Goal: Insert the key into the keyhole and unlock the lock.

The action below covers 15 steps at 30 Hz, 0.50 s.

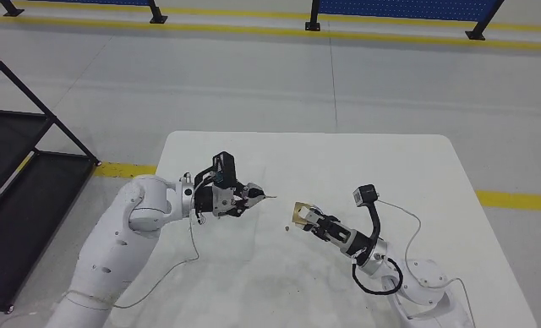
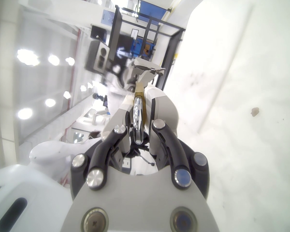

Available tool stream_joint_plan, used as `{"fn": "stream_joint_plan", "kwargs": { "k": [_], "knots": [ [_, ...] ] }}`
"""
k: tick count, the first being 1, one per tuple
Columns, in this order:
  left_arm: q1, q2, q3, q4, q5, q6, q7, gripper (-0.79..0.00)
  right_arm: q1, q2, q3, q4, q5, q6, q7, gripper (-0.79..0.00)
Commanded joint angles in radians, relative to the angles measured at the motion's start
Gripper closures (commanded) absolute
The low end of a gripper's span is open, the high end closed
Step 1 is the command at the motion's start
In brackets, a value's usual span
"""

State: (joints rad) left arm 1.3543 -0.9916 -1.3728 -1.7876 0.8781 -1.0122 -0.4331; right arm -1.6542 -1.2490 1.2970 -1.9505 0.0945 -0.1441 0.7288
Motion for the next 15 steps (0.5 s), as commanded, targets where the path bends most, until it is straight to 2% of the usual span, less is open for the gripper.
{"fn": "stream_joint_plan", "kwargs": {
  "k": [1, 4, 6, 15],
  "knots": [
    [0.018, 0.004, -0.007, -0.028, 0.228, 0.0, 0.173, 0.0, 0.0, 0.0, 0.0, 0.0, 0.0, 0.0, 0.0, 0.0],
    [0.044, 0.004, -0.02, -0.05, 0.465, 0.017, 0.396, 0.0, 0.0, 0.0, 0.0, 0.0, 0.0, 0.0, 0.0, 0.0],
    [0.057, 0.005, -0.015, -0.044, 0.578, 0.052, 0.504, 0.0, 0.0, 0.0, 0.0, 0.0, 0.0, 0.0, 0.0, 0.0],
    [0.057, 0.005, -0.015, -0.044, 0.578, 0.052, 0.504, 0.0, 0.0, 0.0, 0.0, 0.0, 0.0, 0.0, 0.0, 0.0]
  ]
}}
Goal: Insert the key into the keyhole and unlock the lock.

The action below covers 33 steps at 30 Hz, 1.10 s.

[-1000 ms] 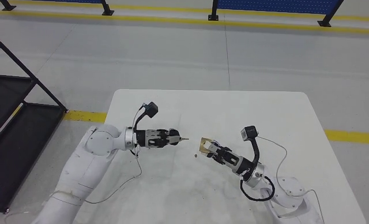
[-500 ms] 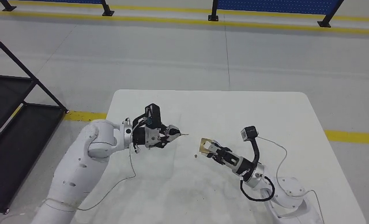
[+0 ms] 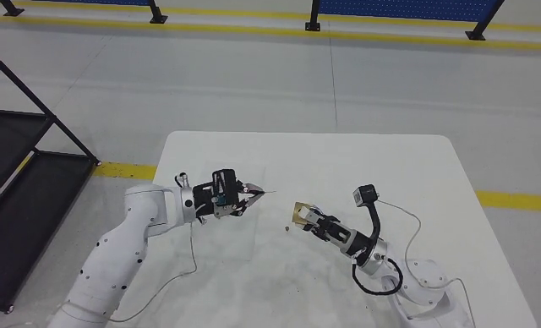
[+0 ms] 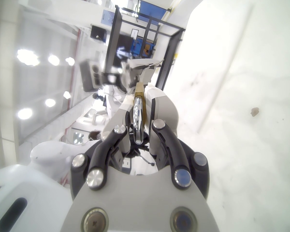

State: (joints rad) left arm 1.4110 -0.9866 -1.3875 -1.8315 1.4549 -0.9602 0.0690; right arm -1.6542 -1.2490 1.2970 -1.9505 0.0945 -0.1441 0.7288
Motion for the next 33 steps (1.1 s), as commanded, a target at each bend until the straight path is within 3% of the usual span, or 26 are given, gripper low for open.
{"fn": "stream_joint_plan", "kwargs": {
  "k": [1, 4, 7, 12, 18, 21, 29, 33],
  "knots": [
    [0.0, 0.0, 0.0, 0.0, 0.001, 0.0, 0.002, 0.0, 0.0, 0.0, 0.0, 0.0, 0.0, 0.0, 0.0, 0.0],
    [0.005, -0.001, 0.002, 0.003, -0.014, 0.019, 0.01, 0.0, 0.0, 0.0, 0.0, 0.0, 0.0, 0.0, 0.0, 0.0],
    [-0.017, 0.002, 0.011, -0.033, 0.083, 0.026, 0.069, 0.0, 0.0, 0.0, 0.0, 0.0, 0.0, 0.0, 0.0, 0.0],
    [-0.053, 0.018, 0.046, -0.032, 0.414, 0.101, 0.357, 0.0, 0.0, 0.0, 0.0, 0.0, 0.0, 0.0, 0.0, 0.0],
    [-0.111, 0.049, 0.11, 0.096, 0.783, 0.275, 0.747, 0.0, 0.0, 0.0, 0.0, 0.0, 0.0, 0.0, 0.0, 0.0],
    [-0.155, 0.059, 0.137, 0.153, 0.904, 0.346, 0.856, 0.0, 0.0, 0.0, 0.0, 0.0, 0.0, 0.0, 0.0, 0.0],
    [-0.246, 0.069, 0.196, 0.234, 0.983, 0.433, 1.06, 0.0, 0.0, 0.0, 0.0, 0.0, 0.0, 0.0, 0.0, 0.0],
    [-0.249, 0.07, 0.196, 0.237, 0.981, 0.439, 1.071, 0.0, 0.0, 0.0, 0.0, 0.0, 0.0, 0.0, 0.0, 0.0]
  ]
}}
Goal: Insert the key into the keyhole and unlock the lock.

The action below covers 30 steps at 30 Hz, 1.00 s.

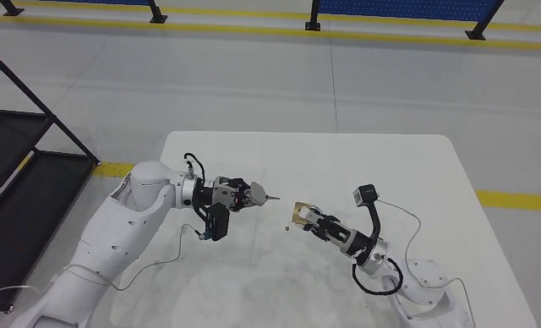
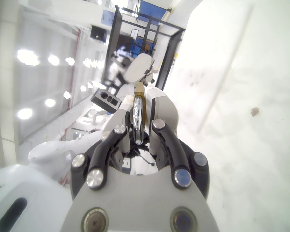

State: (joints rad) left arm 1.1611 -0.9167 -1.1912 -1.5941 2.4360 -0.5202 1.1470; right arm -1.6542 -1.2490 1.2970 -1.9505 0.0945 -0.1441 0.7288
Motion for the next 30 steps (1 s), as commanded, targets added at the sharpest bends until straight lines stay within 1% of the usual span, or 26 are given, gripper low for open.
{"fn": "stream_joint_plan", "kwargs": {
  "k": [1, 7, 8, 10, 11, 15, 19, 21, 24, 30],
  "knots": [
    [0.001, 0.0, -0.001, -0.001, 0.0, -0.001, -0.007, 0.0, 0.0, 0.0, 0.0, 0.0, 0.0, 0.0, 0.0, 0.0],
    [0.001, 0.0, -0.001, -0.001, 0.0, -0.001, -0.007, 0.0, 0.0, 0.0, 0.0, 0.0, 0.0, 0.0, 0.0, 0.0],
    [0.004, -0.001, 0.002, 0.001, 0.002, 0.007, -0.021, 0.0, 0.0, 0.0, 0.0, 0.0, 0.0, 0.0, 0.0, 0.0],
    [0.008, -0.003, 0.013, 0.013, -0.023, 0.043, -0.014, 0.0, 0.0, 0.0, 0.0, 0.0, 0.0, 0.0, 0.0, 0.0],
    [0.003, -0.003, 0.021, 0.017, -0.007, 0.065, -0.007, 0.0, 0.0, 0.0, 0.0, 0.0, 0.0, 0.0, 0.0, 0.0],
    [-0.003, -0.004, 0.037, 0.063, -0.021, 0.164, 0.043, 0.0, 0.0, 0.001, 0.001, 0.019, 0.033, 0.003, -0.006, 0.0],
    [0.0, -0.004, 0.041, 0.107, -0.038, 0.258, 0.085, 0.0, 0.006, 0.006, 0.019, 0.061, 0.116, 0.002, 0.05, 0.0],
    [0.004, -0.003, 0.042, 0.115, -0.026, 0.309, 0.11, 0.0, 0.013, 0.009, 0.021, 0.077, 0.153, 0.011, 0.092, 0.0],
    [0.015, 0.001, 0.038, 0.126, -0.034, 0.363, 0.156, 0.0, 0.019, 0.011, 0.02, 0.095, 0.196, 0.01, 0.118, 0.0],
    [0.023, 0.003, 0.04, 0.129, -0.052, 0.452, 0.219, 0.0, 0.038, 0.013, -0.001, 0.113, 0.225, 0.006, 0.131, 0.0]
  ]
}}
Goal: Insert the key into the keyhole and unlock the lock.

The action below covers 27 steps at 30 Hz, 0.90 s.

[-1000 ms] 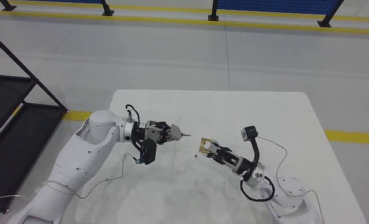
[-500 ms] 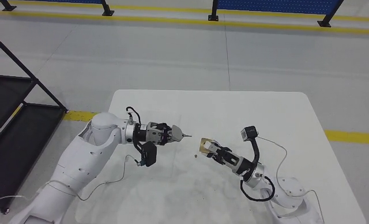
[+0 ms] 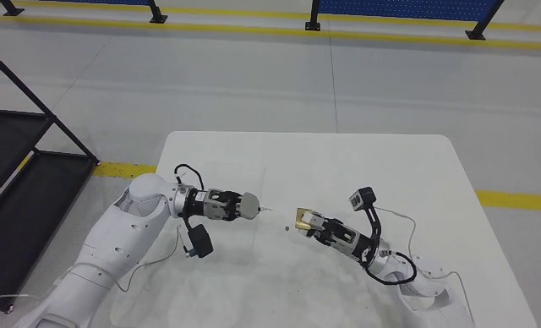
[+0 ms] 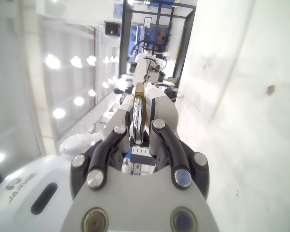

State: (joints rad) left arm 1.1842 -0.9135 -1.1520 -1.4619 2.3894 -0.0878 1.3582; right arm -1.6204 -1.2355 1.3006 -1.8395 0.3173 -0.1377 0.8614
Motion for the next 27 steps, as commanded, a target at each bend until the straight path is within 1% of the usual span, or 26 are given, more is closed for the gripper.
{"fn": "stream_joint_plan", "kwargs": {
  "k": [1, 6, 18, 27],
  "knots": [
    [0.0, -0.001, 0.002, -0.004, -0.01, 0.034, 0.014, 0.0, 0.008, 0.0, -0.01, 0.004, 0.002, -0.001, -0.005, 0.0],
    [0.001, -0.003, 0.009, -0.014, -0.017, 0.105, 0.012, 0.0, 0.028, -0.001, -0.041, 0.012, 0.006, 0.004, -0.016, 0.0],
    [-0.011, -0.009, 0.045, -0.016, -0.017, 0.124, -0.001, 0.0, 0.042, 0.003, -0.074, 0.012, -0.028, -0.001, -0.074, 0.0],
    [-0.013, -0.009, 0.053, -0.025, -0.002, 0.148, -0.017, 0.0, 0.045, 0.006, -0.086, 0.019, 0.005, -0.01, -0.081, 0.0]
  ]
}}
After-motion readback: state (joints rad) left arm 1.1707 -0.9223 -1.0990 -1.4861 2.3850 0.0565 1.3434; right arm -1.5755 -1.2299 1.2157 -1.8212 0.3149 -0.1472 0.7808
